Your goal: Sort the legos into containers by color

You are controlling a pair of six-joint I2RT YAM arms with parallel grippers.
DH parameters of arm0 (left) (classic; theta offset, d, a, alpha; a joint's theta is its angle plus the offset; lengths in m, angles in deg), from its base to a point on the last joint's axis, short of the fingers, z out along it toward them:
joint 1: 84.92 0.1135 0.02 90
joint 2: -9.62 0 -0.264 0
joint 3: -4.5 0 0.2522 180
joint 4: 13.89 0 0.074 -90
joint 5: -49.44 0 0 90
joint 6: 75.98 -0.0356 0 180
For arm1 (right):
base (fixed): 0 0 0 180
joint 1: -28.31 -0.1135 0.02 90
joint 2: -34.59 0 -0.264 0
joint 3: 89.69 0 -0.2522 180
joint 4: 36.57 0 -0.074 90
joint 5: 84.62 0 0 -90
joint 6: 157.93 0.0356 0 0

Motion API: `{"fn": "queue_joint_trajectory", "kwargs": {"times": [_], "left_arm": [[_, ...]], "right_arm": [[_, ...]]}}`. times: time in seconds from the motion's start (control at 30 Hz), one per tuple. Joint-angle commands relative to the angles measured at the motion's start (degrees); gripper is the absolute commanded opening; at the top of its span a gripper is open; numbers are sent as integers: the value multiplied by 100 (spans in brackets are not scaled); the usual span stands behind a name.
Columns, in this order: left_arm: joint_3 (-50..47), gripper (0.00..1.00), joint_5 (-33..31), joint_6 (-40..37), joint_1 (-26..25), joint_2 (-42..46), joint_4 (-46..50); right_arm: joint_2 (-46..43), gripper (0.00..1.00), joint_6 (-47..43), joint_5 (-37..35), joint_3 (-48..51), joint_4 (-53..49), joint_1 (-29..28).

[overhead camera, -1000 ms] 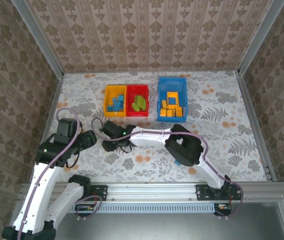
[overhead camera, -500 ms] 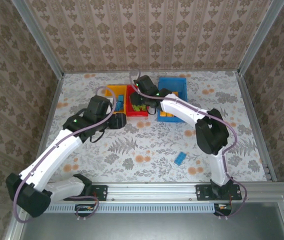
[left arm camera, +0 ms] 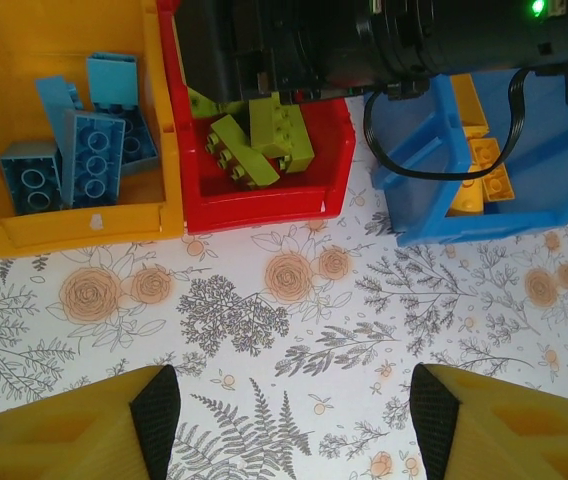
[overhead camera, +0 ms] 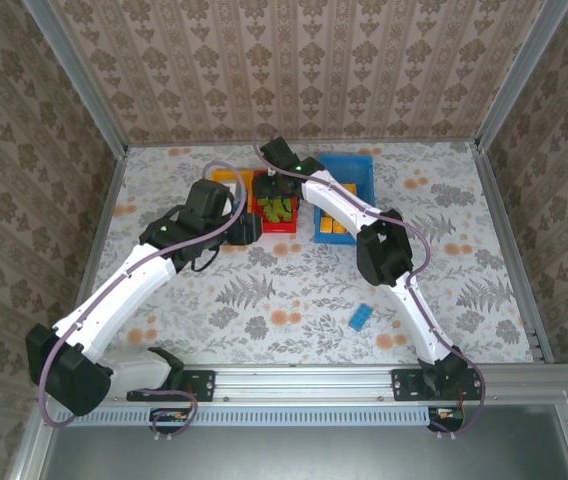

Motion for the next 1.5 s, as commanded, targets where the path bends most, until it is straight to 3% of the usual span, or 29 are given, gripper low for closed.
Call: {"fn": "queue_joint_trajectory", "kwargs": {"times": [0.0, 0.17, 0.37, 0.6, 0.8, 0.93, 1.07, 1.23, 1.47], "left_arm": [[-92, 66, -91, -69, -17, 291, 75], [-201, 67, 120, -243, -17, 334, 81], [-201, 71, 733, -926, -268, -126, 8], [175, 76, 1131, -1906, -1501, -1392, -106], [952, 77, 1156, -2184, -2661, -2787, -8], [1580, 79, 1103, -2172, -3206, -3657, 55], [2190, 81, 1140, -2023, -3457, -4424, 170], [2860, 83, 931, -1825, -3611, -5147, 577], [3402, 79, 764, -1652, -3652, -5914, 984]], "right_arm": [[-101, 56, -35, 88, -295, -322, 1], [-919, 56, -267, -86, 390, 90, -35], [-2879, 58, -679, -308, 2941, 1290, 11], [-5609, 61, -711, -504, 6269, 1903, 176], [-8164, 72, -33, -763, 8175, 1156, 660], [-9489, 75, 427, -837, 8644, 293, 882], [-10452, 79, 710, -1356, 8539, -455, 928], [-10860, 83, 708, -1968, 8044, -1109, 962], [-11058, 84, 699, -1905, 7982, -1269, 978]]}}
